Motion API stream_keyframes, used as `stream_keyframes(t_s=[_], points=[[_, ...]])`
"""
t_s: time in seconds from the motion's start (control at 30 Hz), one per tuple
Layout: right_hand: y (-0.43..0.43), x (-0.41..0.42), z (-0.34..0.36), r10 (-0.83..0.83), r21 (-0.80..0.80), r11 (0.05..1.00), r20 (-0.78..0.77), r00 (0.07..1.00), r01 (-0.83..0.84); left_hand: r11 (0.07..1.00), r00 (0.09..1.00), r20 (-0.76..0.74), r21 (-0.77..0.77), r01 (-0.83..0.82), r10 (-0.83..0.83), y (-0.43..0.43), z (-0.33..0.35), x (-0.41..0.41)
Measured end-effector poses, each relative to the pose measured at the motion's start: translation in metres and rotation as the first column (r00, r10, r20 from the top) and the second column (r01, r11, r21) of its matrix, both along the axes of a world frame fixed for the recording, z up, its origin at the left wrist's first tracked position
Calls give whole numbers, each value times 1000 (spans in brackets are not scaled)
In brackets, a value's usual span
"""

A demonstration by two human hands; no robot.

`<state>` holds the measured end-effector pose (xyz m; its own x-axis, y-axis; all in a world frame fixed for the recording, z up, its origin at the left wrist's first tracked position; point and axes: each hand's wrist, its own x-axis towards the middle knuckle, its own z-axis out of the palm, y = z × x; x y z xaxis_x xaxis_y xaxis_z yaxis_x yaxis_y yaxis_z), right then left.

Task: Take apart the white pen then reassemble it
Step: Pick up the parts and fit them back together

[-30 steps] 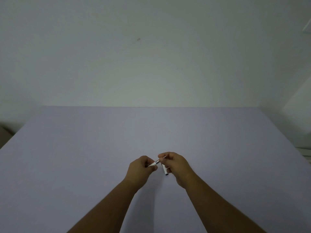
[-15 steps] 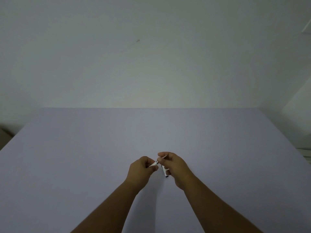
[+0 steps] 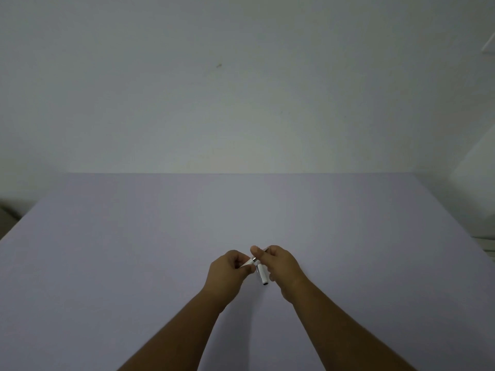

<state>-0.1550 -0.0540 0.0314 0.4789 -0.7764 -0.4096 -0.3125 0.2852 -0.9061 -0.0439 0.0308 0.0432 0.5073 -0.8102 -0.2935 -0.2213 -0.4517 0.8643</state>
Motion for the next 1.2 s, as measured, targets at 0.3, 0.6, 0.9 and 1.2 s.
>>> stream_keyframes(t_s=[0.3, 0.6, 0.9, 1.2], points=[[2, -2, -1, -24, 64, 998, 69, 997, 19, 1000, 1000, -12, -5, -9, 9, 1, 2, -1], [3, -2, -1, -39, 96, 995, 136, 990, 26, 1000, 1000, -12, -4, -11, 11, -1, 2, -1], [-2, -4, 2, -33, 50, 998, 127, 991, 27, 1000, 1000, -12, -9, -3, 3, -5, 3, 0], [-1, -6, -3, -49, 53, 998, 143, 988, 42, 1000, 1000, 2, -1, 8, -8, -4, 0, 0]])
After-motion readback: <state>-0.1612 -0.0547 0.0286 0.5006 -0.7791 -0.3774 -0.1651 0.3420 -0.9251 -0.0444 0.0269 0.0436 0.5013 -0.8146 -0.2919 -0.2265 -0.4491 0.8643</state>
